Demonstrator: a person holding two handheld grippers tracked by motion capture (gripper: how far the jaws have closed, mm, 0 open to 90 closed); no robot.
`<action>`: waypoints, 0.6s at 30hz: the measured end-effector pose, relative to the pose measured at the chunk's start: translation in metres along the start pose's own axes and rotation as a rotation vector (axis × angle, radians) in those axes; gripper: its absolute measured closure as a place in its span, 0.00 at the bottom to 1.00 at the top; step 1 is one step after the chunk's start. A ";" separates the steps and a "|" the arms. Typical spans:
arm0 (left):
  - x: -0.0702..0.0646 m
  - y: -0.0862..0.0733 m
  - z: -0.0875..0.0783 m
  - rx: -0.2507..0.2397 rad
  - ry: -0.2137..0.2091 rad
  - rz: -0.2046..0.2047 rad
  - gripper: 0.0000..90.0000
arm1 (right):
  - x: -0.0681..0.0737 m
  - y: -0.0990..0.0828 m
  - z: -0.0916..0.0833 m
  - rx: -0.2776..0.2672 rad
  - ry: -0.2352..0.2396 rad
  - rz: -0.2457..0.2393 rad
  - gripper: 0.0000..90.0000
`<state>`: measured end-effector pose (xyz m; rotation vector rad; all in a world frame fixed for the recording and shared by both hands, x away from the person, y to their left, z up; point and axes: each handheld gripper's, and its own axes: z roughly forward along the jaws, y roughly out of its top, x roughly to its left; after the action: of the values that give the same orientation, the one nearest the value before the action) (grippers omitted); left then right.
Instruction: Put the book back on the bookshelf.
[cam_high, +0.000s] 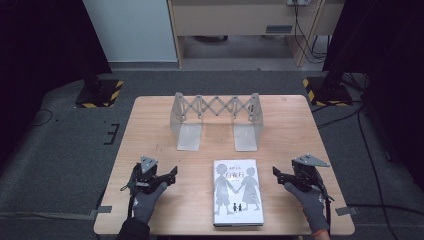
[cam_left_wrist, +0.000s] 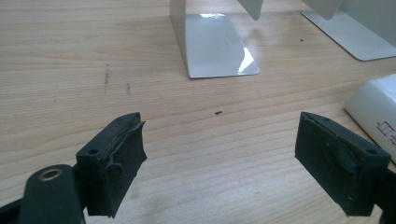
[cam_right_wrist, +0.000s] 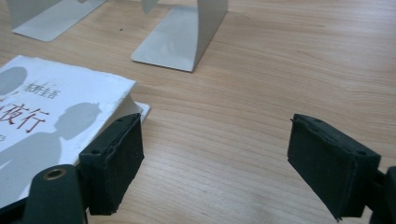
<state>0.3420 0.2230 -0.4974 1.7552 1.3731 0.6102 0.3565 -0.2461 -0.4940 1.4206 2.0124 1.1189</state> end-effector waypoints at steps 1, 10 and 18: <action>-0.003 0.000 0.000 -0.001 -0.009 0.007 0.17 | 0.003 0.000 0.000 0.000 0.009 -0.001 0.21; -0.023 -0.001 0.004 0.001 -0.055 0.053 0.18 | 0.019 0.001 0.003 -0.002 0.060 -0.008 0.23; -0.038 -0.002 0.007 0.008 -0.090 0.082 0.18 | 0.032 -0.001 0.008 0.011 0.109 -0.009 0.23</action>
<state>0.3351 0.1850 -0.4989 1.8301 1.2493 0.5632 0.3501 -0.2141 -0.4960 1.3817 2.1005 1.2067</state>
